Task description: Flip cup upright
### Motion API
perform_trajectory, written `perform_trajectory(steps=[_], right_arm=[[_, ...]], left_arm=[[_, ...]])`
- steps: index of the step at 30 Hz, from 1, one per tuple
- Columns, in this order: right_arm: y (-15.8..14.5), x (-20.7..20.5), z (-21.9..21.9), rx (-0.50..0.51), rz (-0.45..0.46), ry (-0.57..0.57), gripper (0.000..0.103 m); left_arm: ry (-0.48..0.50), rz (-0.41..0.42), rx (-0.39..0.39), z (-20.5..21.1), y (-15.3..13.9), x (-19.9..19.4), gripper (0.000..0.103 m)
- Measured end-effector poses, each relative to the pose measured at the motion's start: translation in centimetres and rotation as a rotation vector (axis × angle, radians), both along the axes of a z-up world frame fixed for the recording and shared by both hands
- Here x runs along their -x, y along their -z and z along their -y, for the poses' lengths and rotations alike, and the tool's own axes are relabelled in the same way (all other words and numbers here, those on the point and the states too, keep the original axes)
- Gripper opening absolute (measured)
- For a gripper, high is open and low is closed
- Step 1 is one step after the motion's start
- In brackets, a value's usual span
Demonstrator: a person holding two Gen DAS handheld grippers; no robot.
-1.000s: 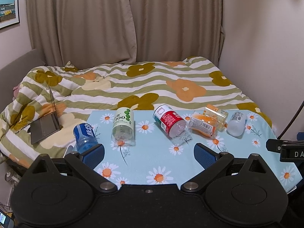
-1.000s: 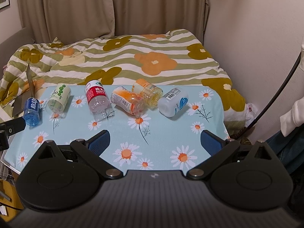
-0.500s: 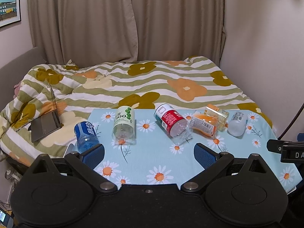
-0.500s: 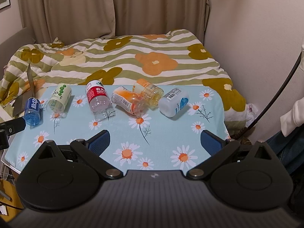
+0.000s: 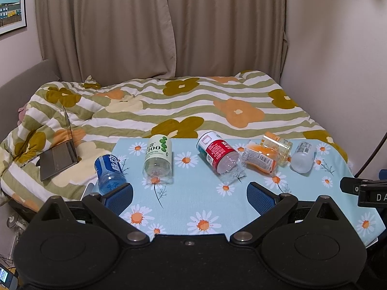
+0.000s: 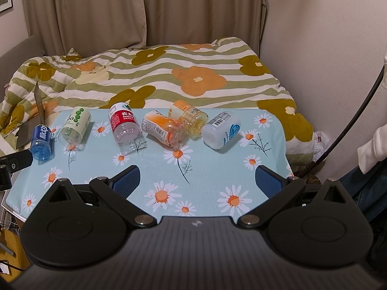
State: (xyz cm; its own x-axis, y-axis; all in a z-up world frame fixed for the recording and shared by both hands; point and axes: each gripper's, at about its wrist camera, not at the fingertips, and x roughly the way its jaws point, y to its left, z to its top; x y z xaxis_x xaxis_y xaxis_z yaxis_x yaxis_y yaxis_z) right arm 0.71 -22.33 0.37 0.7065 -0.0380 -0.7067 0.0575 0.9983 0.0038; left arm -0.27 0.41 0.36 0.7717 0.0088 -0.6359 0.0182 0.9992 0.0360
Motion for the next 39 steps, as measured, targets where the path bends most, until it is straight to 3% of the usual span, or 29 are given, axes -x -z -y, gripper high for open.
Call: perform_trajectory(steps=[15,23,30,39], right_arm=[[-0.1,-0.3,0.3,-0.001,-0.007,-0.011,0.103],[-0.8,-1.9,2.2,-0.009,-0.026,-0.059,0.103],[0.4,-4.4,3.7,0.002,-0.044,-0.118,0.103],[2.7,-7.9,3.8,-0.012,-0.104,-0.098,0.103]], left_arm=[[-0.011,-0.017,0.008,0.3,-0.1,-0.2,0.102],[-0.050,-0.047,0.019,2.4,-1.2,-2.3,0.102],[-0.088,-0.103,0.061,3.9,-1.0,-6.1,0.102],[-0.075,-0.196,0.098,4.4,1.3,-14.0,0.102]])
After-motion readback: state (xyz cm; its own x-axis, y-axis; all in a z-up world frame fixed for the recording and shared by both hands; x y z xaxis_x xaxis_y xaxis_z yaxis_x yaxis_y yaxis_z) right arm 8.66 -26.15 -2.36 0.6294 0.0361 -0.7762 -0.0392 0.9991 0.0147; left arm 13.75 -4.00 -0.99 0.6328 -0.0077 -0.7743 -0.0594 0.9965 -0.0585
